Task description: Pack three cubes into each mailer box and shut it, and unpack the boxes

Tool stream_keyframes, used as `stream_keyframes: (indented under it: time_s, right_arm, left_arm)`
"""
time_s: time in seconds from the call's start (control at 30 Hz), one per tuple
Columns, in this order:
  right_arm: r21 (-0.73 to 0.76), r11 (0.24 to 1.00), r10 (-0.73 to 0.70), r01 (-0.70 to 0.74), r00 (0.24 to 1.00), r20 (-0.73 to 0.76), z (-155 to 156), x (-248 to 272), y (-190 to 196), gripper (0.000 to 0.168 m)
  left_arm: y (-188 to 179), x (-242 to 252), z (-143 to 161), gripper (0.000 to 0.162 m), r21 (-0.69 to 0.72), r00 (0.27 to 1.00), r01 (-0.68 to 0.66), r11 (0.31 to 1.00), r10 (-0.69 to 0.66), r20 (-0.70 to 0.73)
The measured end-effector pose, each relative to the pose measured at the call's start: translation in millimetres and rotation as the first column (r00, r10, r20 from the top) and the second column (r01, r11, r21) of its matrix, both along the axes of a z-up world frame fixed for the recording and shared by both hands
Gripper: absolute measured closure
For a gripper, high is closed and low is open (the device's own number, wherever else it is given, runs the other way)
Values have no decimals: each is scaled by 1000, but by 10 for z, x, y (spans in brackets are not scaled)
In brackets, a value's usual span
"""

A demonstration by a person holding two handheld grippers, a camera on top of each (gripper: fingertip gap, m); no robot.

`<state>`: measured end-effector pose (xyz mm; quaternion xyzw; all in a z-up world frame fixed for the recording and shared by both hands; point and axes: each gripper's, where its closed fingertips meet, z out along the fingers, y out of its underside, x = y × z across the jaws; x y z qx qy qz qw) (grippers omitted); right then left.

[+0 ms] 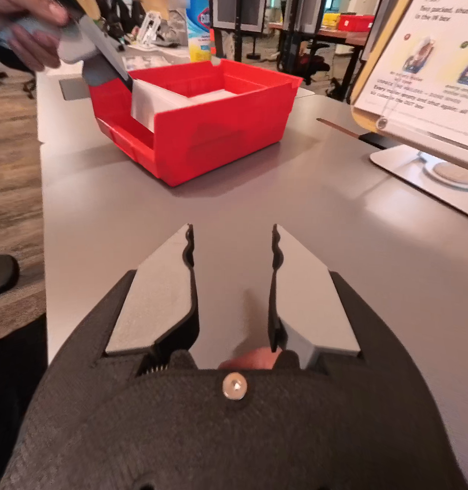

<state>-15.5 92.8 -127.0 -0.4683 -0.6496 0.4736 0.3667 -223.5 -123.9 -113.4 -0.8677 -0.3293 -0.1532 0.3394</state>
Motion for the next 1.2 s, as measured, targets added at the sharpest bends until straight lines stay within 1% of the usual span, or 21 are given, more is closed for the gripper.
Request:
stream_keyframes:
  time_s: [0.03, 0.1, 0.2, 0.27, 0.33, 0.47, 0.53, 0.6, 0.63, 0.67, 0.7, 0.73, 0.83, 0.9, 0.97, 1.07, 1.13, 1.2]
  right_arm:
    - [-13, 1000, 25, -25, 1000, 1, 46, -62, -66, 110]
    - [22, 998, 58, -58, 998, -1, 151, -202, -210, 107]
    - [145, 981, 133, -131, 991, -1, 311, -401, -597, 102]
    - [239, 955, 181, -178, 983, 12, 381, -534, -908, 98]
    - [338, 920, 201, -197, 979, 22, 414, -682, -1182, 98]
    - [526, 839, 151, -142, 988, 26, 356, -1040, -1508, 97]
    - [582, 807, 105, -101, 994, 27, 296, -1217, -1582, 98]
    - [651, 757, 59, -54, 998, 15, 255, -1387, -1601, 91]
    - [689, 725, 34, -26, 999, 2, 242, -1469, -1588, 90]
    - [721, 693, 9, 0, 1000, -9, 225, -1542, -1569, 90]
    - [739, 673, -9, 17, 1000, -15, 208, -1594, -1554, 91]
    - [738, 675, -14, 19, 1000, -12, 194, -1614, -1550, 91]
    - [680, 733, 4, -13, 1000, 14, 194, -1560, -1545, 89]
    - [654, 757, -5, 6, 1000, -3, 288, -1533, -1458, 90]
    - [613, 790, -17, 31, 999, -29, 431, -1524, -1338, 92]
    - [474, 880, -42, 37, 999, 0, 572, -1535, -1134, 93]
    - [380, 924, -72, 54, 997, 33, 610, -1560, -960, 96]
    - [311, 948, -93, 62, 992, 84, 557, -1578, -812, 96]
  left_arm:
    - [4, -3, 9, 91, 13, 1000, -2, 1000, 2, 0]
    - [10, 1, 25, 90, 34, 1000, -4, 999, 3, 7]
    - [20, 7, 49, 88, 54, 1000, 0, 999, -1, 17]
    - [34, 11, 77, 86, 72, 1000, 3, 997, -5, 22]
    - [54, 7, 121, 86, 98, 1000, 5, 995, -7, 18]
    - [105, 31, 263, 87, 169, 1000, 21, 985, -22, 6]
    - [144, 91, 366, 94, 223, 999, 48, 974, -52, 13]
    - [201, 160, 499, 101, 294, 996, 74, 953, -85, 26]
    - [239, 212, 578, 113, 341, 993, 94, 935, -113, 37]
    - [272, 247, 622, 114, 370, 990, 105, 923, -132, 49]
    - [286, 241, 601, 113, 360, 990, 106, 927, -132, 49]
    - [281, 198, 538, 111, 324, 993, 97, 941, -115, 36]
    - [208, 78, 412, 107, 240, 999, 48, 970, -46, -11]
    - [169, 78, 372, 103, 197, 998, 33, 980, -24, -51]
    - [112, 2, 271, 110, 99, 993, -26, 995, 37, -110]
    - [46, -94, 139, 109, -43, 973, -86, 995, 74, -216]
    - [26, -123, 71, 119, -106, 968, -96, 990, 68, -241]
    - [14, -134, 3, 129, -150, 970, -84, 985, 46, -237]
